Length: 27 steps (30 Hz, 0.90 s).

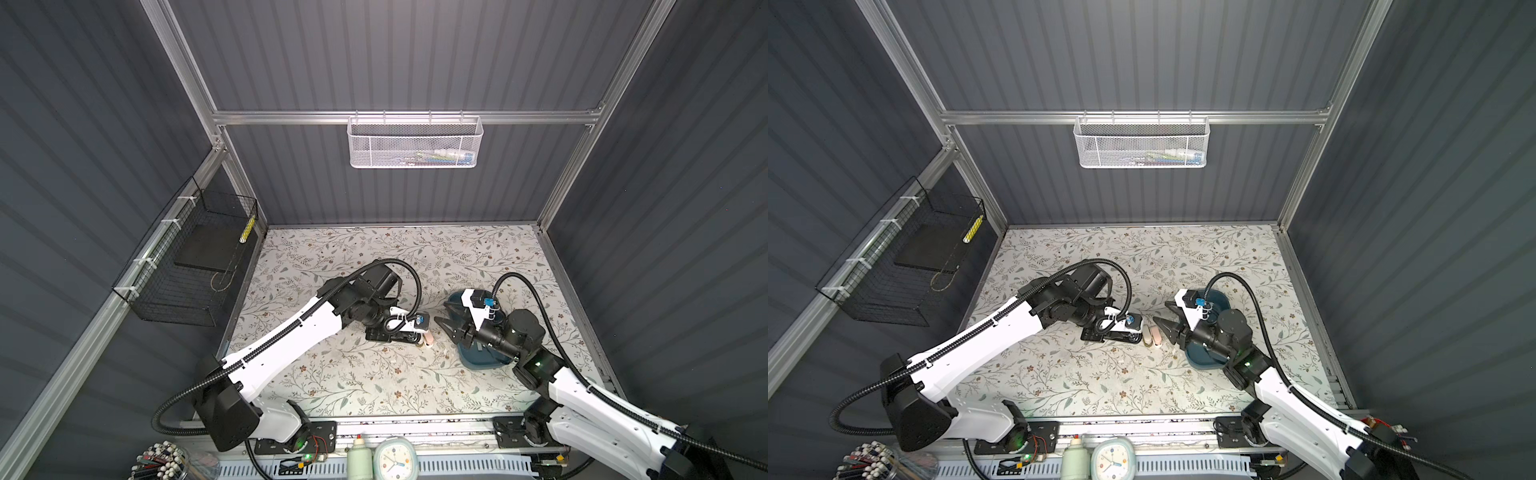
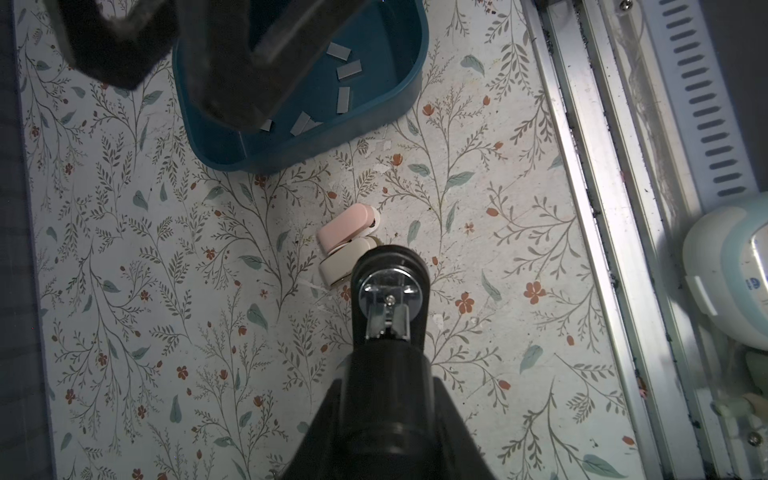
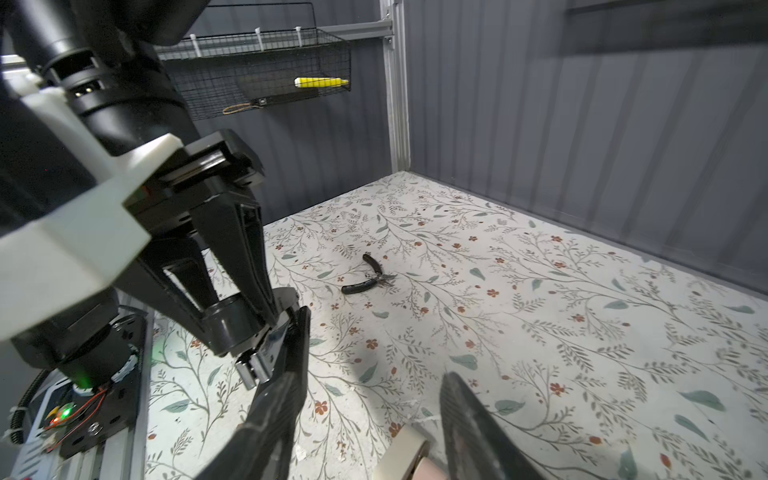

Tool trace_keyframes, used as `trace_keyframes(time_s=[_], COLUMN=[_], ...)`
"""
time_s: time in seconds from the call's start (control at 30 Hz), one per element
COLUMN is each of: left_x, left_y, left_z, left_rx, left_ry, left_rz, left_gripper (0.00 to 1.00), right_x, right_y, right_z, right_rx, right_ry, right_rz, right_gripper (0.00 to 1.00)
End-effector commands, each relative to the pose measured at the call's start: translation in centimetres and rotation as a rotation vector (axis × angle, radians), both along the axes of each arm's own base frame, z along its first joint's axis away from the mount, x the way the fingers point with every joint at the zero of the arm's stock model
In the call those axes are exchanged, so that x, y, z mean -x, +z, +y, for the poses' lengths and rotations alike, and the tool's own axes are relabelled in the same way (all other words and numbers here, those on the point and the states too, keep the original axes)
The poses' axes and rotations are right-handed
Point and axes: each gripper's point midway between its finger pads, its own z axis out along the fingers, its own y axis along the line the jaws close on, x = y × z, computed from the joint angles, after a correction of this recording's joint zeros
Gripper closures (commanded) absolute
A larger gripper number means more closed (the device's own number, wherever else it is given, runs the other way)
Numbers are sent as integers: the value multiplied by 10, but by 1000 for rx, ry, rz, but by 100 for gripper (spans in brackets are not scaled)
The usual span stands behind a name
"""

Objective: Load the staples into the stapler

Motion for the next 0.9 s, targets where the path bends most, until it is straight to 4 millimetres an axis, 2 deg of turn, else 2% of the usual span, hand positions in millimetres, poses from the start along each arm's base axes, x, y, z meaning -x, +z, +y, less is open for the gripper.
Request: trace_keyframes(time_s=[0.0, 0.33, 0.63, 0.87], left_x=[3, -2, -9, 5], left_y=[19, 22, 30, 36], left_z=[-5, -1, -4, -10], left_rx=[76, 91, 141, 189], left_ry=[-34, 13, 58, 5], left_rz=[-37, -46, -18, 37], left_gripper=[100, 100, 100, 100], right_x=[10, 26, 31, 31], right_y=[17, 16, -5, -17], right_z=[13, 29, 51, 61], right_rx=[-18, -2, 69, 125], right_ry=[96, 205, 278, 283], right_rz=[-46, -47, -13, -6], right_gripper=[44, 49, 49, 49])
